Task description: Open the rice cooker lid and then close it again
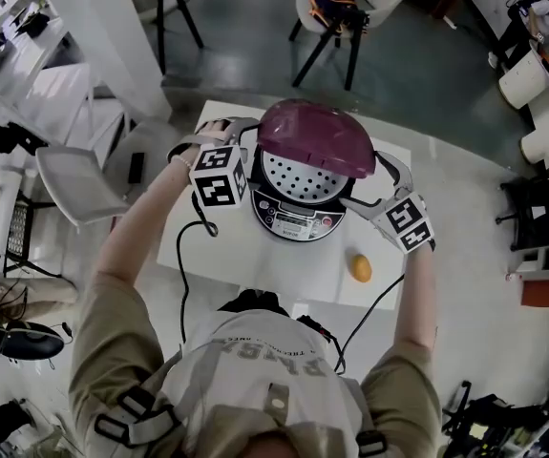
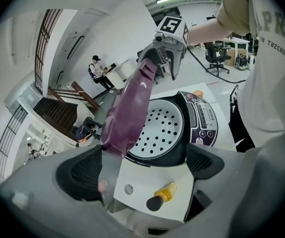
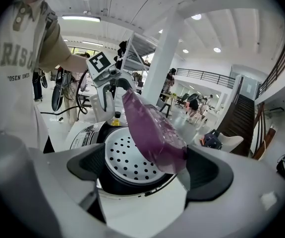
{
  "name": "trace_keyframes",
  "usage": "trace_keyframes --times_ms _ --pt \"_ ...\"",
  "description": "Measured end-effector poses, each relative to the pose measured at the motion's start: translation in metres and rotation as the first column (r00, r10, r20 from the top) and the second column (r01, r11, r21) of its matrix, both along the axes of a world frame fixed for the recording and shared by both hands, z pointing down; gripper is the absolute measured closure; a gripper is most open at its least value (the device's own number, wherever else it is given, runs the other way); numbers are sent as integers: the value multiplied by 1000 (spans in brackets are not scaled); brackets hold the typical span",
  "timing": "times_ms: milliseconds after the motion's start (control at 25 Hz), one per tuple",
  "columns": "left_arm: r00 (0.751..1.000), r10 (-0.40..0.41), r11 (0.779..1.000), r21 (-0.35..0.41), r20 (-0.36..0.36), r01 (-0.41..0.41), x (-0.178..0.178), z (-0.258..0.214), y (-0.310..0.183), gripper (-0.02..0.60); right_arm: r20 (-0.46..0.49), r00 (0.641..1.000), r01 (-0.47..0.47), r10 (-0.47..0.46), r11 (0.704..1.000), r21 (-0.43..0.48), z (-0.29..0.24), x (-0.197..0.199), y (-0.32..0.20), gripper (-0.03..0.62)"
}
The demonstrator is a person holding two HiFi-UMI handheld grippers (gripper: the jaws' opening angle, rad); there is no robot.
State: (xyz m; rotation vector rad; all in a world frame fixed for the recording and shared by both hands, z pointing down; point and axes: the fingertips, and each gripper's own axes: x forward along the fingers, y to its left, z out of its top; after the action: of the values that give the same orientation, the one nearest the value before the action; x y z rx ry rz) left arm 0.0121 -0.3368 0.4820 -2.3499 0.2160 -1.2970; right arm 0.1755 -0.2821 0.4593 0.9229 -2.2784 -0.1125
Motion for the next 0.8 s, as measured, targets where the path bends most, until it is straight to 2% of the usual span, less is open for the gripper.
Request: trace_keyframes --times_ms 520,800 --pt "997 23 998 -58 76 -19 -9 34 27 36 -19 999 36 -38 995 -92 32 -3 24 111" --pt "997 17 997 -83 78 -11 -11 46 34 37 -27 998 50 -54 991 -127 44 -5 32 111"
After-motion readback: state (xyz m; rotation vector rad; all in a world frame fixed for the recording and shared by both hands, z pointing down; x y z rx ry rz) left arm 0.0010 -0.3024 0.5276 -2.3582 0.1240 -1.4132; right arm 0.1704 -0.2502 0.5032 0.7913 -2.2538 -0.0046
